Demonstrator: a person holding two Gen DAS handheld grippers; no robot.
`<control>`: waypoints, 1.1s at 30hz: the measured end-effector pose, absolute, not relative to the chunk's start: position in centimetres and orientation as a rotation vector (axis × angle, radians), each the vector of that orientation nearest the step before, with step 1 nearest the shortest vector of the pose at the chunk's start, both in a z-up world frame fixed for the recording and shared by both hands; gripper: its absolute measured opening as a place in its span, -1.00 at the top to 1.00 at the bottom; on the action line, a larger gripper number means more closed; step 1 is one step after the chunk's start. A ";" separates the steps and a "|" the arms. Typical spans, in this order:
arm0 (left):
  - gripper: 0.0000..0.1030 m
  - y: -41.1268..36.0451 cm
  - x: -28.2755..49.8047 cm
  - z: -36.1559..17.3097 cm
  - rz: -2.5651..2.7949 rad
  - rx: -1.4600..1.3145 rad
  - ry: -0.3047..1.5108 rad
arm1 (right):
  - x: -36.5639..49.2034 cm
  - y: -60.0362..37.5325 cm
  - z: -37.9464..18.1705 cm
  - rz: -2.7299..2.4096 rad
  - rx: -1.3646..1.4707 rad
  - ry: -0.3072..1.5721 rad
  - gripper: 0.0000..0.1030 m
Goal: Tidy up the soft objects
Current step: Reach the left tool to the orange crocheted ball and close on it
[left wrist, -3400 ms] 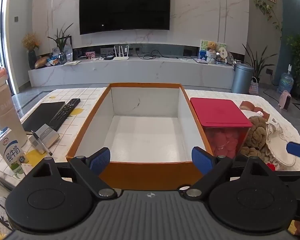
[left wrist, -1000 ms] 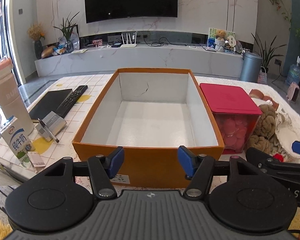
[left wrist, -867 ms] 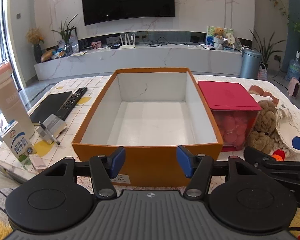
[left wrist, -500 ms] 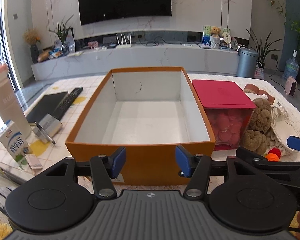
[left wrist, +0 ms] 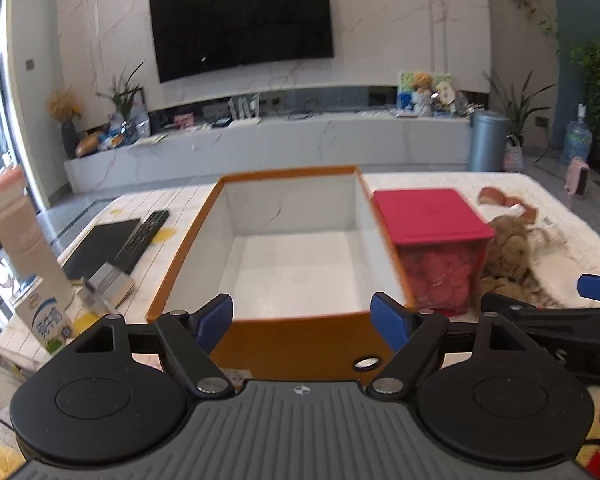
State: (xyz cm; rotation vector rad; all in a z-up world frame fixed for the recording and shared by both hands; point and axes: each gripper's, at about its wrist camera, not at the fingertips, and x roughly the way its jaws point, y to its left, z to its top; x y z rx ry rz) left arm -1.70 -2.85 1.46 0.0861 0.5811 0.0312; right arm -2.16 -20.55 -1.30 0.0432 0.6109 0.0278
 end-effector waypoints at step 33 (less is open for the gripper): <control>-0.52 -22.3 3.7 -10.9 -0.573 0.406 0.680 | -5.1 -40.8 -3.8 -0.405 0.658 0.606 -0.95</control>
